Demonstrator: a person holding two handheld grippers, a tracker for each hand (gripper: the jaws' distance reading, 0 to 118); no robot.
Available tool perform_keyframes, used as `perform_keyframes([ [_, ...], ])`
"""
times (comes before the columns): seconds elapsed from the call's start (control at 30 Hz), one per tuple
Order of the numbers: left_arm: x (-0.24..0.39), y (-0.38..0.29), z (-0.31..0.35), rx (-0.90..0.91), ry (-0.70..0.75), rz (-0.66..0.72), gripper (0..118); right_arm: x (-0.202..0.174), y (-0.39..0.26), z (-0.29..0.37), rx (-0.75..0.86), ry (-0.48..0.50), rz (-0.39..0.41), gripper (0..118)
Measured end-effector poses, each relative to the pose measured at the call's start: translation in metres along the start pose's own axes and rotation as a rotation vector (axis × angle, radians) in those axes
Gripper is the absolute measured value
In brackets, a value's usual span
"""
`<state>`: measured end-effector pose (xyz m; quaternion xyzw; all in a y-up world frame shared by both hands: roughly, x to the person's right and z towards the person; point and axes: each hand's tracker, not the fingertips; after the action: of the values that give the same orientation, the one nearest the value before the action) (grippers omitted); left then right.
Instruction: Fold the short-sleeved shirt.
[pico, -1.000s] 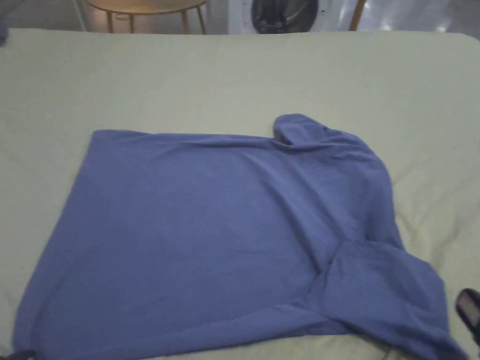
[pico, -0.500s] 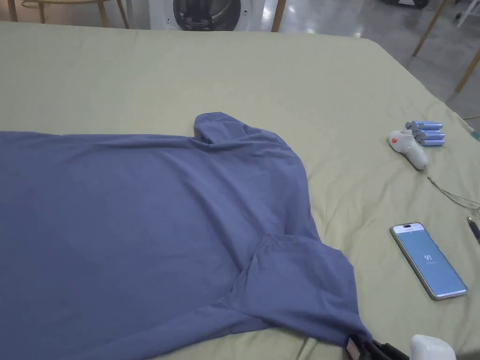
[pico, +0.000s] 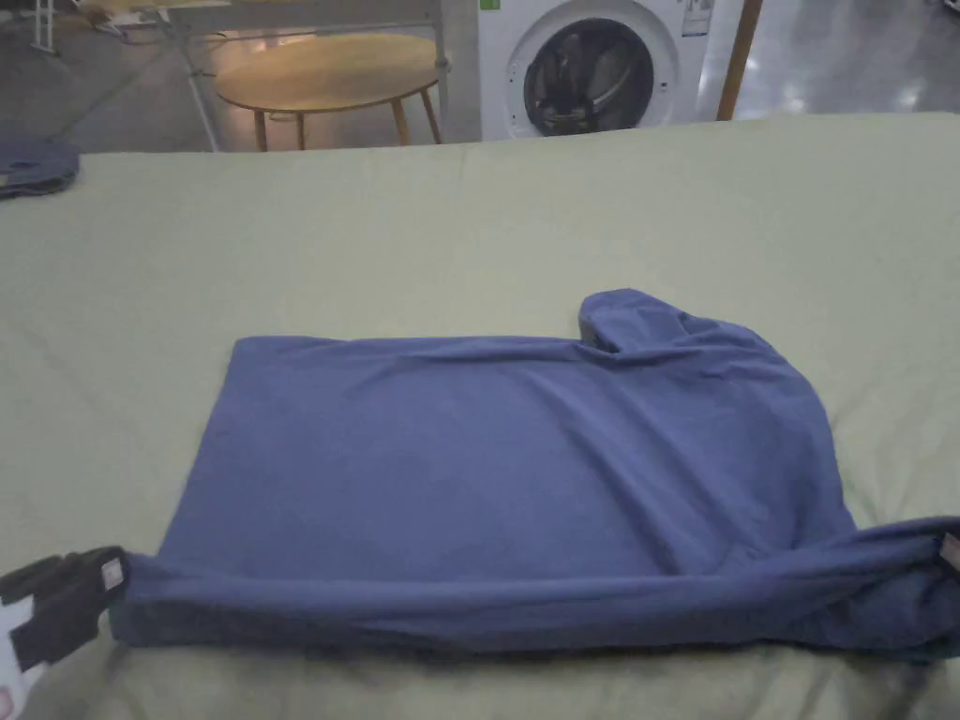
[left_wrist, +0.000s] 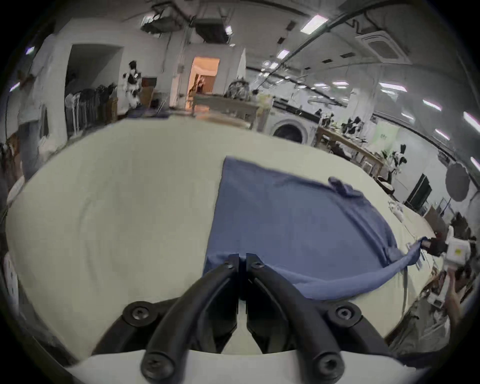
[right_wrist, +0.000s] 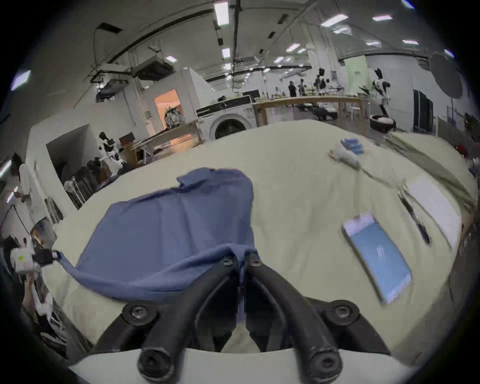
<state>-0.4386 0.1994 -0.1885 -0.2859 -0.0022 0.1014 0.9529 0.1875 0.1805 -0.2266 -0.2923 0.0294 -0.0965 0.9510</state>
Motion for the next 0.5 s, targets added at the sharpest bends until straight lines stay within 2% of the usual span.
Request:
perform_keyframes([
  [0.07,-0.007,0.030,-0.031,-0.014,-0.010,0.013,0,-0.007,0.025,-0.034,-0.016,-0.011,0.047,3],
  [0.13,-0.009,0.054,-0.061,-0.029,-0.014,0.007,0,-0.014,0.045,-0.066,-0.030,-0.013,0.056,3],
  [0.23,-0.022,0.072,-0.116,-0.112,0.016,0.032,0,-0.021,0.060,-0.115,-0.075,-0.066,0.069,5],
  [0.27,-0.023,0.075,-0.127,-0.147,0.030,0.067,0,-0.024,0.062,-0.126,-0.089,-0.107,0.077,10],
  [0.3,-0.030,0.076,-0.138,-0.143,0.033,0.100,6,-0.024,0.062,-0.135,-0.095,-0.142,0.078,25],
  [0.33,-0.032,0.078,-0.141,-0.123,0.019,0.094,37,-0.022,0.062,-0.139,-0.100,-0.121,0.065,49],
  [0.37,-0.032,0.077,-0.137,-0.086,0.008,0.102,52,-0.020,0.063,-0.140,-0.103,-0.116,0.043,54],
  [0.5,-0.029,0.074,-0.122,-0.001,0.007,0.064,53,-0.010,0.062,-0.135,-0.062,-0.094,0.008,54],
])
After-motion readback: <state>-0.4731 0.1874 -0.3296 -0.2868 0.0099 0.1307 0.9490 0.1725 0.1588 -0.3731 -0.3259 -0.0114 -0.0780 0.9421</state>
